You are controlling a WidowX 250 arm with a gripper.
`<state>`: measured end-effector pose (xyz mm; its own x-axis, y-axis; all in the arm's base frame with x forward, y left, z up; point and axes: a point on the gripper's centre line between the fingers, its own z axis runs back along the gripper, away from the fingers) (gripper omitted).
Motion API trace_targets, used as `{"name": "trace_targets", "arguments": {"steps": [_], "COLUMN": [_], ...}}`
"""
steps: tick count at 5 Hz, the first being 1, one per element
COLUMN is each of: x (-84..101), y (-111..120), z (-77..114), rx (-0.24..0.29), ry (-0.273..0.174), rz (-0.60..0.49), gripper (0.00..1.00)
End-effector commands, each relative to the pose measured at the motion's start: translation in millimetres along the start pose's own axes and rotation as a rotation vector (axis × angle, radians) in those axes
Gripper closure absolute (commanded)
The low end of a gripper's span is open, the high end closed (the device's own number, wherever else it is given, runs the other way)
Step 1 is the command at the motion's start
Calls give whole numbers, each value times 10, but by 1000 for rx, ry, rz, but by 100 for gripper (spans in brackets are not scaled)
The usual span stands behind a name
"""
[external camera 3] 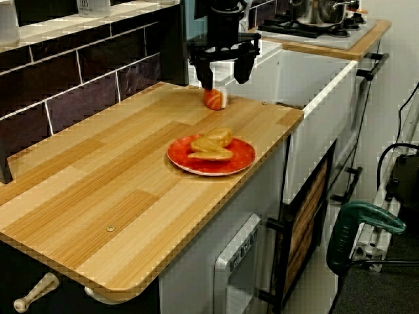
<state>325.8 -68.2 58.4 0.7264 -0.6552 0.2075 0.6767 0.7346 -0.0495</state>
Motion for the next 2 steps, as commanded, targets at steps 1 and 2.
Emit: {"name": "trace_targets", "arguments": {"steps": [1,2], "x": [153,149], "y": [-28,-29], "z": [9,-40], "rx": [24,26], "ry": [-20,-10], "rz": [-11,-13], "gripper": [0,0]}}
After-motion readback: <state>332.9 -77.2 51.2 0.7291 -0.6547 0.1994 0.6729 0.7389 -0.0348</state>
